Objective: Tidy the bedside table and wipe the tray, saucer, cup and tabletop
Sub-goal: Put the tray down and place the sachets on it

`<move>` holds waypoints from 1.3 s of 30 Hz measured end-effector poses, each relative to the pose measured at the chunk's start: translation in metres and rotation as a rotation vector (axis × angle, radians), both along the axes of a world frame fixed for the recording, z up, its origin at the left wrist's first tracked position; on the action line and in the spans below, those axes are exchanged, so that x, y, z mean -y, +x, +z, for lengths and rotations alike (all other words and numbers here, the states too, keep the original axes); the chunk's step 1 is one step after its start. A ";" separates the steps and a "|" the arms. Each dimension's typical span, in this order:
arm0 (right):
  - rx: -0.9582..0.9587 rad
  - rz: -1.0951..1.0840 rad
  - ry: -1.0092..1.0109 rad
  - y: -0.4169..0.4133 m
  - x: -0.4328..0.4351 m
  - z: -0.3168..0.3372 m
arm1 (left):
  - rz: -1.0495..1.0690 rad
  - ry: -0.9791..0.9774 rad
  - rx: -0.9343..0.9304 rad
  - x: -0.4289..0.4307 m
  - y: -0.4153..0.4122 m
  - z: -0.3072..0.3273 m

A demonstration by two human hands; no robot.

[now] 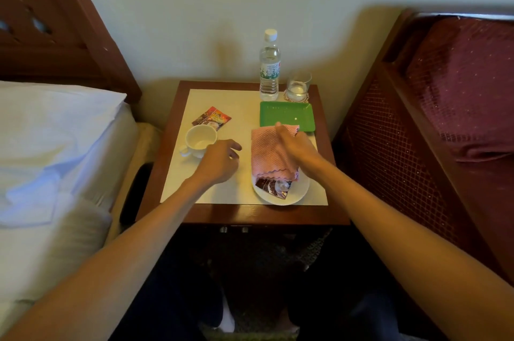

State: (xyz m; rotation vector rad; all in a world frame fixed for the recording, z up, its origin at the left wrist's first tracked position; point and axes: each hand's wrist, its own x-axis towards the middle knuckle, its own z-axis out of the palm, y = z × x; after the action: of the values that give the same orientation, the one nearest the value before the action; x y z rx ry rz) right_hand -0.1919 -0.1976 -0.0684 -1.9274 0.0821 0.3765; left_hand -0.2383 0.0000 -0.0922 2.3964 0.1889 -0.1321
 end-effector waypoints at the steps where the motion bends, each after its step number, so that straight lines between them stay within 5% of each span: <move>1: 0.000 0.021 -0.004 -0.002 -0.011 -0.001 | 0.046 0.011 0.031 -0.010 -0.002 0.004; 11: 0.047 0.325 -0.289 -0.019 -0.083 -0.026 | 0.195 0.072 0.135 -0.085 -0.001 0.034; 16: 0.209 0.263 -0.379 -0.001 -0.055 -0.006 | 0.265 0.087 0.224 -0.082 0.032 0.040; 27: 0.095 0.575 -0.971 0.009 -0.014 -0.017 | 0.168 0.202 -0.169 -0.078 0.123 0.009; 39: -0.015 0.583 -0.903 0.023 -0.011 -0.013 | 0.152 0.282 -0.284 -0.075 0.136 0.005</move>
State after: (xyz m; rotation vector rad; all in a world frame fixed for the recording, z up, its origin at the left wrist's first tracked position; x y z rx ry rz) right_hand -0.1687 -0.1867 -0.0811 -2.8338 -0.3710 0.8416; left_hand -0.1025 0.0748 -0.0867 2.6231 0.5534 -0.3985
